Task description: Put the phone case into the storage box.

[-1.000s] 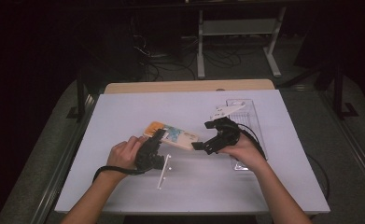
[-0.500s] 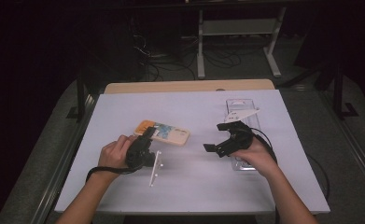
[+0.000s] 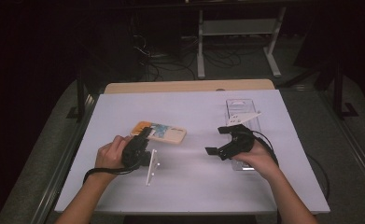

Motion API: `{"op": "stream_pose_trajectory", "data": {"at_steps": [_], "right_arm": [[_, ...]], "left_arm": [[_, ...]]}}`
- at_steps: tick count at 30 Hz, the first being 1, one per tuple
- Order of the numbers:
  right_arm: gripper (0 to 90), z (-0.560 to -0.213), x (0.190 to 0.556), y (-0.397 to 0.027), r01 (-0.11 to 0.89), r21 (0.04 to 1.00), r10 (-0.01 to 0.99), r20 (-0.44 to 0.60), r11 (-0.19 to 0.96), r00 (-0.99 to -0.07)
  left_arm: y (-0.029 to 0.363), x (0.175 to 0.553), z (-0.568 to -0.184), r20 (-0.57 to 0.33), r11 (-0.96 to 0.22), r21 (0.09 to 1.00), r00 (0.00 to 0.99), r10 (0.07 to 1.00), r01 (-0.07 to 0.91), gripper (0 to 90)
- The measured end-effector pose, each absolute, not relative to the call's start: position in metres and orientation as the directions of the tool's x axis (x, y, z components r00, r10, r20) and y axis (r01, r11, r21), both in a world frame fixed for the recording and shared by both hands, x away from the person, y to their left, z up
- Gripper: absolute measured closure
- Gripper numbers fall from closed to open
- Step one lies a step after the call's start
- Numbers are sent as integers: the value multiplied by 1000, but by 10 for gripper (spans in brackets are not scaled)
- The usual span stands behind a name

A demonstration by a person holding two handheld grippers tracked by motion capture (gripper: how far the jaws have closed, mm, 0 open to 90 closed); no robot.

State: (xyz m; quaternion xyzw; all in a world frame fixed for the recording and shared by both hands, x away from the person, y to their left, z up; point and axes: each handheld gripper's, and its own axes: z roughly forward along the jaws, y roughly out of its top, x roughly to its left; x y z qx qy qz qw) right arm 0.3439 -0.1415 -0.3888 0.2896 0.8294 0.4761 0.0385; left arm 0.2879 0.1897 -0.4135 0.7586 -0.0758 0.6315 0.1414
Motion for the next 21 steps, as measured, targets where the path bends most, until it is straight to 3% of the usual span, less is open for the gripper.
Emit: {"op": "stream_pose_trajectory", "data": {"at_steps": [6, 21], "right_arm": [[0, -391, 344, -140, 449, 802, 509, 217, 393, -833], [0, -392, 342, -140, 433, 807, 504, 200, 402, -840]], "left_arm": [[191, 291, -413, 963, -938, 194, 240, 125, -287, 790], [191, 291, -409, 946, -931, 247, 274, 172, -268, 790]]}}
